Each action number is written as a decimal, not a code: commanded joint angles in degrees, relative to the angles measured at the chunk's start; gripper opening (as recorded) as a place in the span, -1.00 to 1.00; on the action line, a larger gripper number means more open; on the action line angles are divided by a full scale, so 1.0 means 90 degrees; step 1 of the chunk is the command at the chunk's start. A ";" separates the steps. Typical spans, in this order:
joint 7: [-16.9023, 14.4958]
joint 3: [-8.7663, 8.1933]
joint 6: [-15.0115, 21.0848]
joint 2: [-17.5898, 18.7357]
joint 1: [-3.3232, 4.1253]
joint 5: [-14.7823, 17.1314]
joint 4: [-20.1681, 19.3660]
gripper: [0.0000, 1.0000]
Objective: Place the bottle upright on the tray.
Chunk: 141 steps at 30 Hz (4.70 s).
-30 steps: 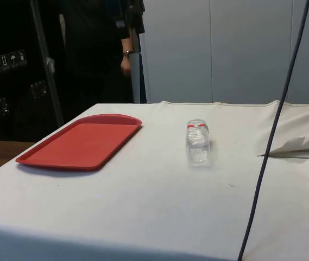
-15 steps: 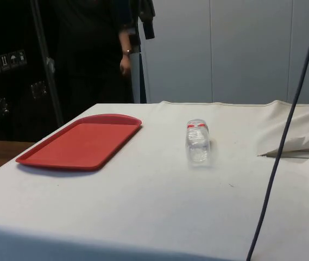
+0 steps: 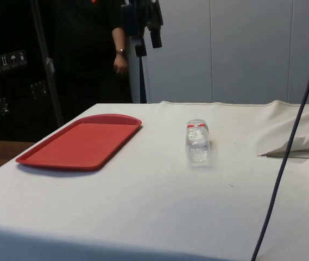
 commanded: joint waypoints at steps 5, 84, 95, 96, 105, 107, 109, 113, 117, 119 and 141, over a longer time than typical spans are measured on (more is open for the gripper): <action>0.0306 0.0051 0.0395 -0.0083 -0.0006 -0.0102 -0.0299 1.00; 0.2044 0.0006 0.1700 -0.0376 -0.0452 -0.0974 -0.1942 1.00; 0.2355 -0.0070 0.1961 -0.0242 -0.0541 -0.1133 -0.2069 1.00; 0.2375 -0.0083 0.1986 -0.0236 -0.0547 -0.1140 -0.2075 1.00; 0.2400 -0.0204 0.2285 -0.0223 -0.0598 -0.1159 -0.2222 1.00; 0.2394 -0.0242 0.2343 -0.0236 -0.0611 -0.1165 -0.2254 1.00; 0.2387 -0.0261 0.2355 -0.0242 -0.0611 -0.1171 -0.2266 1.00; 0.2368 -0.0376 0.2419 -0.0280 -0.0624 -0.1203 -0.2317 1.00; 0.2368 -0.0465 0.2457 -0.0299 -0.0624 -0.1235 -0.2343 1.00; 0.2368 -0.0503 0.2470 -0.0306 -0.0624 -0.1241 -0.2349 1.00; 0.2464 -0.0821 0.2667 -0.0242 -0.0624 -0.1031 -0.2298 1.00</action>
